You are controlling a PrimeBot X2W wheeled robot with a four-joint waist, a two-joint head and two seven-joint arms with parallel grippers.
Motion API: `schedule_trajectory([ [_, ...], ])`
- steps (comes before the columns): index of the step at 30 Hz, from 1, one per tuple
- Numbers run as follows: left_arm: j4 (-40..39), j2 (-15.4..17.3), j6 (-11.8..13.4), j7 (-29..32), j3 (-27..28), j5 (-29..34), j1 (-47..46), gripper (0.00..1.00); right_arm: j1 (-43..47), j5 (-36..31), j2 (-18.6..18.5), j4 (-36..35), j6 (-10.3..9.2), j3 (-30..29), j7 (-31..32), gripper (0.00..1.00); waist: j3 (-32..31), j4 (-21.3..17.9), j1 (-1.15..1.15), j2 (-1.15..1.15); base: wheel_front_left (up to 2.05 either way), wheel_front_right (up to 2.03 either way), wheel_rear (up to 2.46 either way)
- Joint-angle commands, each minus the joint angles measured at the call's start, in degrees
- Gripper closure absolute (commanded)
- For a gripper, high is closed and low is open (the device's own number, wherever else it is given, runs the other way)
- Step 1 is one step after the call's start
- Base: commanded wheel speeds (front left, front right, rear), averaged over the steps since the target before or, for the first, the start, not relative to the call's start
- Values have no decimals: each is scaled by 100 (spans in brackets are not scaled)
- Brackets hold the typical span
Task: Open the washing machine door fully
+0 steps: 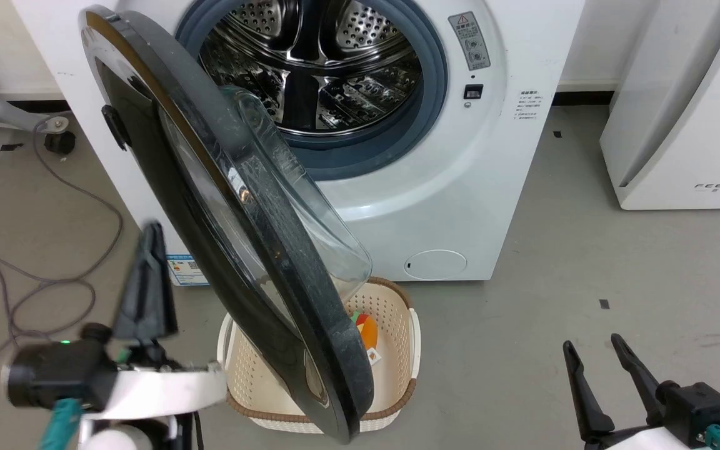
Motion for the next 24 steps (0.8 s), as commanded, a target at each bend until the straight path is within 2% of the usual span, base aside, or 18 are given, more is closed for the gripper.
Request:
schedule_trajectory([
  [1,-130,10,26,12,16,-11,-91,100,-78,55,26,9,3,4,-28,0,3,-1,0,0,0,0,0],
  [8,-1657,16,-3,111,-157,-63,-220,100,-113,73,26,63,3,27,-55,0,20,-12,0,0,0,0,0],
  [14,-2527,-29,-211,321,-692,-400,-277,100,-145,91,26,110,3,11,-84,0,29,-22,0,0,0,0,0],
  [19,-2782,-65,-405,559,-1339,-819,-242,100,-145,105,26,138,3,-30,-91,0,26,5,0,0,0,0,0],
  [24,-2638,-80,-547,918,-2001,-1222,-117,100,-139,116,26,162,3,-36,-85,0,0,31,0,0,0,0,0],
])
